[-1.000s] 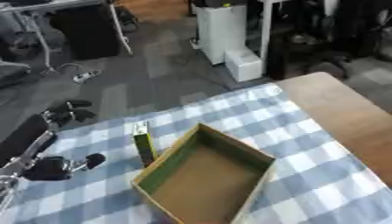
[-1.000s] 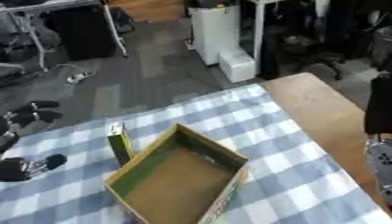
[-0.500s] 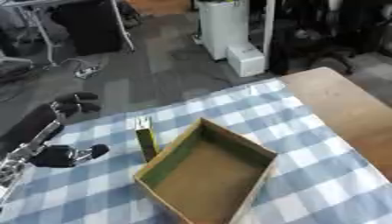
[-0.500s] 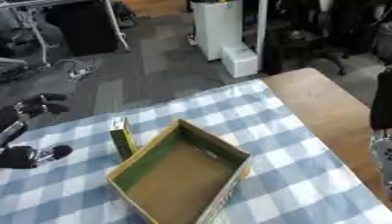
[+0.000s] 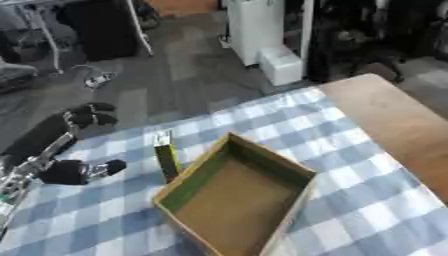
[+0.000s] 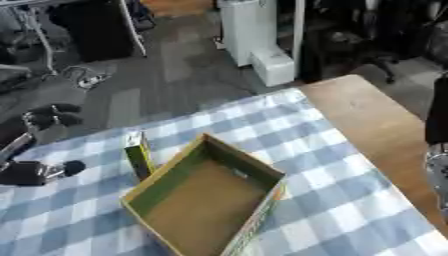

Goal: Pick up objects on the table and place them in the box.

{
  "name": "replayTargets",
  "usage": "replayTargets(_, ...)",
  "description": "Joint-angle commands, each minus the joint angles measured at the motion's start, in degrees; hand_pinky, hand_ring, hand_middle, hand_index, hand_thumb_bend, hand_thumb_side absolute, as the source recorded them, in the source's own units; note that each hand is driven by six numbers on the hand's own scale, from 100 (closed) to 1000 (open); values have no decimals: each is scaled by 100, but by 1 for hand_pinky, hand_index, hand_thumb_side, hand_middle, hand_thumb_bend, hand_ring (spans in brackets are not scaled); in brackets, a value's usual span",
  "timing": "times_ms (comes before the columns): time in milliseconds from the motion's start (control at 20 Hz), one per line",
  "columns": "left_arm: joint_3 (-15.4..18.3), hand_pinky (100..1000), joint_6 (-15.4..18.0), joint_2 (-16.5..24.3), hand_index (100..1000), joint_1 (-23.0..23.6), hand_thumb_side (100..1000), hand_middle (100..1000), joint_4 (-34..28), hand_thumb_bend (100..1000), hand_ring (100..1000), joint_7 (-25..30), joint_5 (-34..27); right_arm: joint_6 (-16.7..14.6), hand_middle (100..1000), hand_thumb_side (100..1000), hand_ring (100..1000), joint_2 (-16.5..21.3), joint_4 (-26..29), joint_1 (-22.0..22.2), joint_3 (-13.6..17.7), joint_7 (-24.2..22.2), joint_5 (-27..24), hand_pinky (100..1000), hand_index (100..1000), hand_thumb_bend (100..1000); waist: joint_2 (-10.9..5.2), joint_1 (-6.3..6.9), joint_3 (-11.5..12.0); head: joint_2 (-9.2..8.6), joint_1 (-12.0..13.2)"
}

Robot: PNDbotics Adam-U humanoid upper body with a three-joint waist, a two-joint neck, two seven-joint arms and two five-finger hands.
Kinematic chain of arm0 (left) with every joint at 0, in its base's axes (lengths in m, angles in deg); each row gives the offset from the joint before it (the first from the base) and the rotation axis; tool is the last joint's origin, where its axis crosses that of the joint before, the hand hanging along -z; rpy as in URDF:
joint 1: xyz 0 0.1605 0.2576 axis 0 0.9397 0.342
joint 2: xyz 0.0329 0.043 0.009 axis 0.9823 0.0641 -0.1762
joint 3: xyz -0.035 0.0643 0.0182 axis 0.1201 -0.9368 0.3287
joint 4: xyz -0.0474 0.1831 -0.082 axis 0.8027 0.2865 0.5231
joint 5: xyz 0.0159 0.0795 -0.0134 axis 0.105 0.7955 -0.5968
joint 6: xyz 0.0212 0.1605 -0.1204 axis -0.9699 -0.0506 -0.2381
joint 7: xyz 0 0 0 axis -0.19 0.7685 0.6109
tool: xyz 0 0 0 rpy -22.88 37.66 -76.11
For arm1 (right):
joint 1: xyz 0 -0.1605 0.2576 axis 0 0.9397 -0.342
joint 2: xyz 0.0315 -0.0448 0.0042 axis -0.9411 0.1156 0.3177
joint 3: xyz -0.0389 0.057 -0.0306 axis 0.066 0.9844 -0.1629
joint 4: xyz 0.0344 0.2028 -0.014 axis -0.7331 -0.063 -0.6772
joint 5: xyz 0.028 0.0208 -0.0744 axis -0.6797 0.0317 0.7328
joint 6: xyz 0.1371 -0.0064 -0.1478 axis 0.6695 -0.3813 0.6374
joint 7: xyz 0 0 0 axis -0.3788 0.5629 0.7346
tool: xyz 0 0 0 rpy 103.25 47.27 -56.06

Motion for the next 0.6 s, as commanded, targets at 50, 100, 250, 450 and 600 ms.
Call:
replayTargets(50,14,777,118,108,803,-190,892,858,50,592,744,16,140,-78,438,982,409,197,74,-91,77,-95,-22,447,605,100,-55,-19,-14,-3,47)
replayTargets(100,16,781,151,107,802,-214,894,859,86,593,747,16,186,-73,438,982,409,200,74,-97,80,-86,-25,447,605,100,-55,-18,-18,-8,47)
replayTargets(250,17,788,263,95,802,-320,898,860,240,592,750,29,314,-52,438,982,409,209,74,-123,83,-63,-37,447,605,100,-57,-12,-42,-13,72)
replayTargets(450,1,782,395,42,809,-424,903,857,487,596,745,90,355,-19,438,984,409,217,74,-165,88,-33,-53,446,606,100,-55,2,-84,-24,116)
replayTargets(600,-10,784,475,2,809,-481,903,857,622,594,747,169,291,12,438,985,409,223,74,-204,94,-4,-69,446,607,100,-53,11,-116,-36,130)
